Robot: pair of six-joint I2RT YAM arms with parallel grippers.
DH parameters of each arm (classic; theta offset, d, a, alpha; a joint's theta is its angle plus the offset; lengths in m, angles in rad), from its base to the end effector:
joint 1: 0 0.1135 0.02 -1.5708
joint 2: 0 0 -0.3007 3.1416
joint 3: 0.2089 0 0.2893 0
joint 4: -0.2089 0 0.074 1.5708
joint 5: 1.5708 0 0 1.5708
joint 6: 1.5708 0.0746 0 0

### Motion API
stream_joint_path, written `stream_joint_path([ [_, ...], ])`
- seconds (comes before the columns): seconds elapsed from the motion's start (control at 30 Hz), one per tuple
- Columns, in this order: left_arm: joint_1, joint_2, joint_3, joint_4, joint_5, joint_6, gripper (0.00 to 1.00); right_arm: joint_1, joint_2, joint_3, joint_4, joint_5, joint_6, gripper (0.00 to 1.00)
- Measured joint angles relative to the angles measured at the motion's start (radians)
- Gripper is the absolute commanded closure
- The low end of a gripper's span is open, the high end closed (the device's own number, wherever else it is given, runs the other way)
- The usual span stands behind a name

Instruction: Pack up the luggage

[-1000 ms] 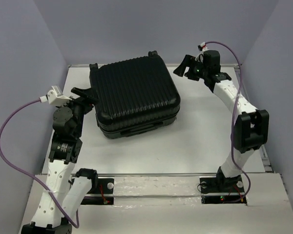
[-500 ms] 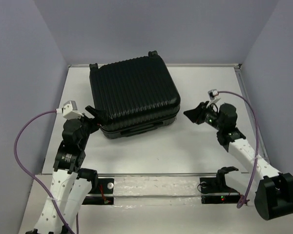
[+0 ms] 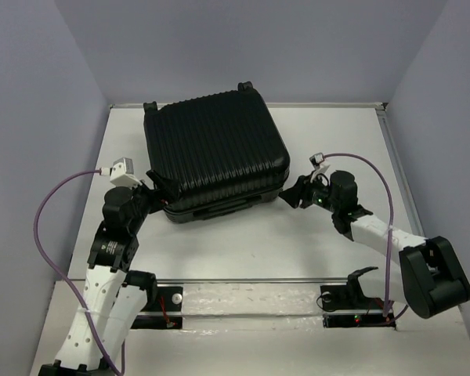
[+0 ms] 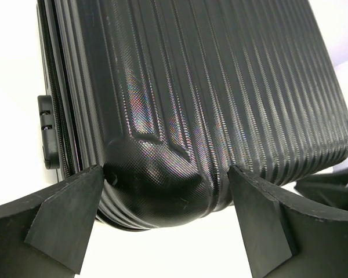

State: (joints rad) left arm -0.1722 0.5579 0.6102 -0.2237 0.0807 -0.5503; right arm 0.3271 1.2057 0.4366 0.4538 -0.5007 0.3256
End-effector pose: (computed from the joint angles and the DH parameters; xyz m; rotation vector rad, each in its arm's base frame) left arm 0.1867 -0.0386 0.3221 -0.2749 1.7583 -0.5964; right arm 0.2634 0.1272 0.1974 -0.3572 1.9173 0.9105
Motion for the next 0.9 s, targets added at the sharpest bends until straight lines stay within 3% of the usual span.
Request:
stream_joint_path([
  [0.47,0.004,0.02,0.0,0.003,0.029,0.021,0.01,0.0,0.18,0.075,0.056,0.04,-0.053,0.61],
  [0.7,0.004,0.03,0.0,0.018,0.06,0.014,0.01,0.01,0.206,0.08,0.1,0.037,-0.054,0.93],
  [0.9,0.006,0.048,-0.01,0.058,0.075,0.001,0.01,0.09,0.185,0.076,0.102,0.168,-0.059,0.93],
])
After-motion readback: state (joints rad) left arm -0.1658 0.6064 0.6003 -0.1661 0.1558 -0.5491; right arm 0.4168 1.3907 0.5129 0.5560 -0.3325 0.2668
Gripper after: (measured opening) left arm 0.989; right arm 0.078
